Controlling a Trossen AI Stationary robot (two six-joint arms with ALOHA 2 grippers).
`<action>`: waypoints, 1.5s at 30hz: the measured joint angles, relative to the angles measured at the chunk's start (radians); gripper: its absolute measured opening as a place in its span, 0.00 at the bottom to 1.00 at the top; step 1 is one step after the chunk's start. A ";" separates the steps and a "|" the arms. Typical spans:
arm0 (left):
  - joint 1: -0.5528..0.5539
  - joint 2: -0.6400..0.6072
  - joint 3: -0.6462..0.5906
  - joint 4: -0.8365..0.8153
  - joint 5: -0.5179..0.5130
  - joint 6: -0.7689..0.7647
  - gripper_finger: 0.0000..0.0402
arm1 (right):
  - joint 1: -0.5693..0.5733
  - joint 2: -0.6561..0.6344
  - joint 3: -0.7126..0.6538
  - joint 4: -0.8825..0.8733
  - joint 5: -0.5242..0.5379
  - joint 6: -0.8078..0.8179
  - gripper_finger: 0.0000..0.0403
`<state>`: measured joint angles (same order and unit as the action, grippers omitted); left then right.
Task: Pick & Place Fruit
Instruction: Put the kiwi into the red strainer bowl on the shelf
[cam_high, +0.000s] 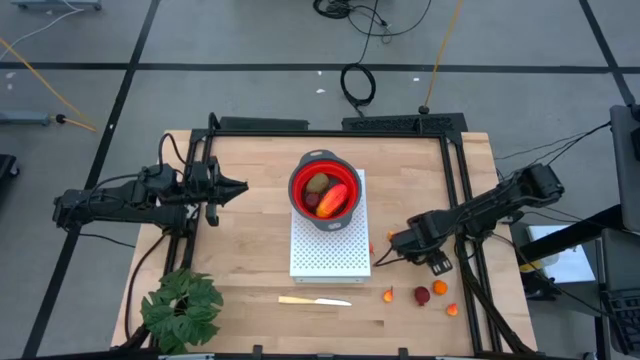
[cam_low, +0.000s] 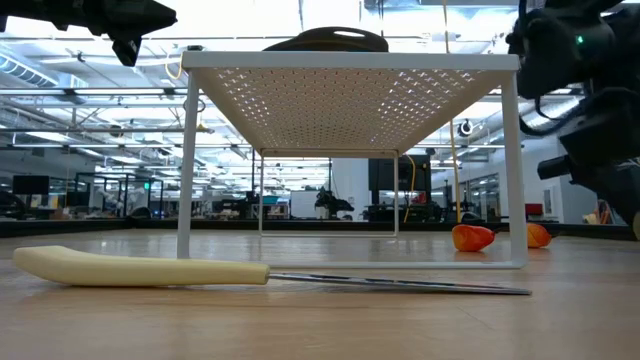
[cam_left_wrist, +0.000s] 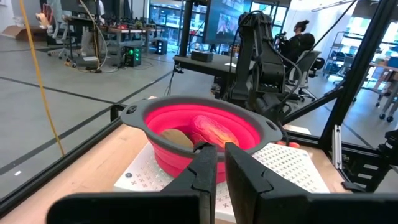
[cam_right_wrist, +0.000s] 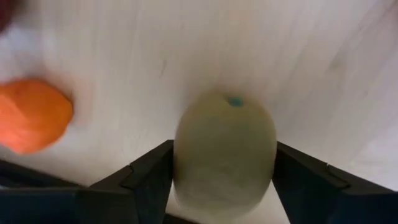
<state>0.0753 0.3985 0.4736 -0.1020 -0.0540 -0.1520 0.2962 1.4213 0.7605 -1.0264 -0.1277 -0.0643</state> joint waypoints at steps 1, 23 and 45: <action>0.000 0.000 0.000 0.000 0.000 0.000 0.08 | 0.000 -0.003 0.000 0.013 0.000 0.001 0.58; 0.005 0.000 0.000 -0.002 -0.001 0.019 0.08 | 0.000 -0.166 0.001 0.147 -0.008 0.385 0.47; 0.005 0.000 0.000 -0.003 0.001 0.079 0.08 | 0.000 -0.381 0.001 0.687 -0.004 1.025 0.47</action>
<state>0.0799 0.3984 0.4736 -0.1046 -0.0529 -0.0731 0.2958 1.0405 0.7616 -0.3398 -0.1315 0.9602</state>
